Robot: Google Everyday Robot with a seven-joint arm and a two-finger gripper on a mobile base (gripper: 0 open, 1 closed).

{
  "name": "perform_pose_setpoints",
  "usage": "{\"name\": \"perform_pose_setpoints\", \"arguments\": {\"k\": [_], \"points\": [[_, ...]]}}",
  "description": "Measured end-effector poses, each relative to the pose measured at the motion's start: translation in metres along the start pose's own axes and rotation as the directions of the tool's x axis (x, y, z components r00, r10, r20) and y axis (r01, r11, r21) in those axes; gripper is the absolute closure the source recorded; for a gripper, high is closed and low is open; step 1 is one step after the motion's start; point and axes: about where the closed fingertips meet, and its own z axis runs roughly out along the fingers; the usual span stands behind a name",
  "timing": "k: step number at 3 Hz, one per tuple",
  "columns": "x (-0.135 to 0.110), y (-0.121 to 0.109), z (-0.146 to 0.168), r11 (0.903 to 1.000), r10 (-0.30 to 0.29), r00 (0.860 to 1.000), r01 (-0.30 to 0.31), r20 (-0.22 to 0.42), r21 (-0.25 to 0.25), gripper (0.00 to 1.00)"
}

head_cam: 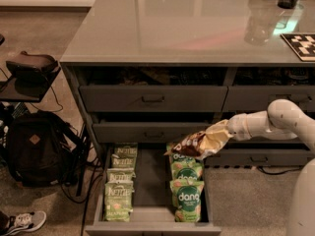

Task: Pick brown chip bag from bottom drawer and place on counter

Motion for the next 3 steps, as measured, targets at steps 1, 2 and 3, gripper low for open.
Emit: {"name": "perform_pose_setpoints", "arguments": {"k": [1, 2, 3], "points": [[-0.033, 0.07, -0.004, 0.9672, -0.17, 0.984, 0.177, 0.054, -0.182, 1.0], [-0.052, 0.133, -0.015, 0.9136, -0.298, 0.95, 0.311, 0.089, -0.262, 1.0], [-0.075, 0.17, -0.034, 0.8839, -0.394, 0.91, 0.414, 0.132, -0.217, 1.0]]}}
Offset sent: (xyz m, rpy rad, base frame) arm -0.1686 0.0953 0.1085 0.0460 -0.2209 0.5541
